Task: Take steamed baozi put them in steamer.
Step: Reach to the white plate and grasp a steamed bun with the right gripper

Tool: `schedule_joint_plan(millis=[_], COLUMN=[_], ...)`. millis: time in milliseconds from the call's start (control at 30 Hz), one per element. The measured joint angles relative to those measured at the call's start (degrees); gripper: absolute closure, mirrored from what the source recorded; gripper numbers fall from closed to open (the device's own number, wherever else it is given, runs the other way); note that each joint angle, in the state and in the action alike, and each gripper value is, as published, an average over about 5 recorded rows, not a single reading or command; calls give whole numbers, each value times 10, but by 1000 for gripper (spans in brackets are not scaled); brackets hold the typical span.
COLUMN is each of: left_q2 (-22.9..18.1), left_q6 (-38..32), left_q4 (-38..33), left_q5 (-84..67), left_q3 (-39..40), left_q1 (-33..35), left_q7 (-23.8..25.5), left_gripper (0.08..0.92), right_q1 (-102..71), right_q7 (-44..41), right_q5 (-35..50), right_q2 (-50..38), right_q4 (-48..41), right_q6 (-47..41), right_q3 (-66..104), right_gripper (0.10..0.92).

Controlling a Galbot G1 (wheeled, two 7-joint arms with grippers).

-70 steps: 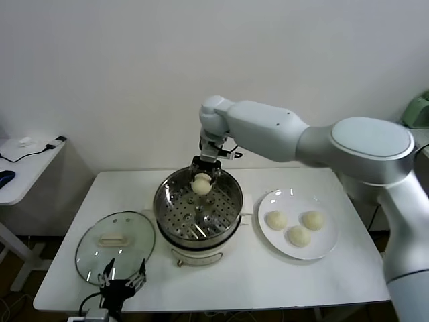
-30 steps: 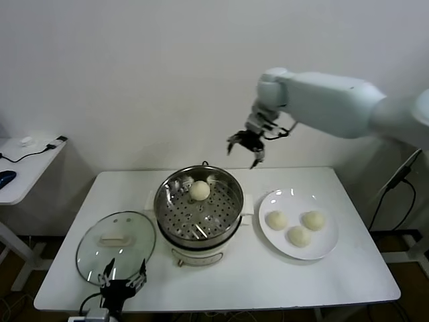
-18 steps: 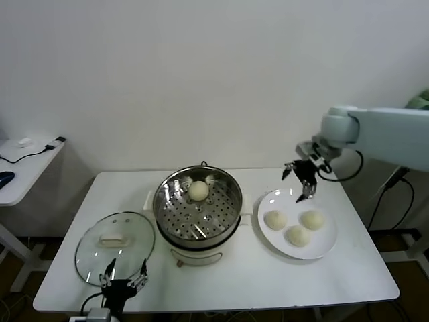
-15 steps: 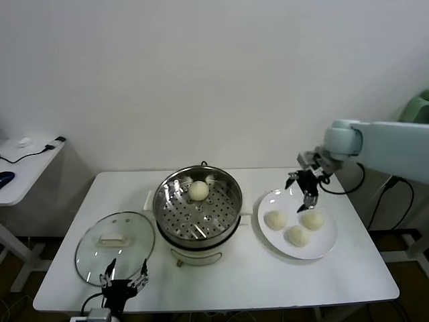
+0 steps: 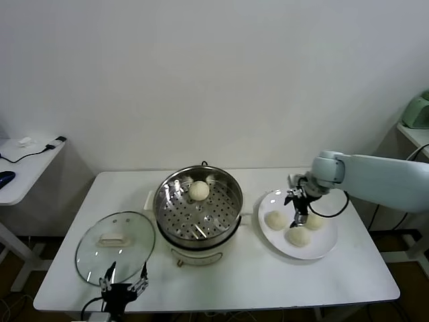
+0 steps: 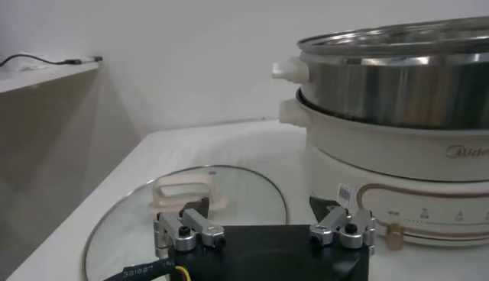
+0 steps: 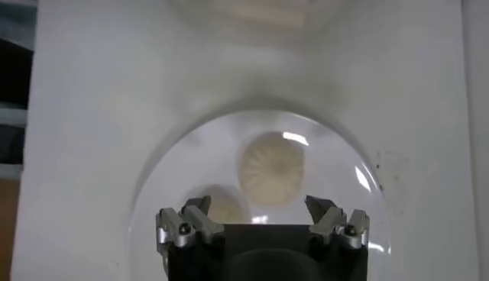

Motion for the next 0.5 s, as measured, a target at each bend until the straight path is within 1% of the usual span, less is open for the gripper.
schedule_joint_plan(millis=[367, 500], left_q2=[2, 3], left_q6=[0, 0], left_q4=[7, 9], left_q5=[0, -1], left_q3=[0, 0], left_q1=[-5, -8], left_q7=[0, 0], left_gripper=[177, 177], right_q1=[-62, -72], right_q7=[1, -2], right_q5=[-11, -12], right_q2=[45, 57], right_q4=[-74, -89], right_q6=[-7, -6], right_q3=[41, 49], right_gripper=[203, 229])
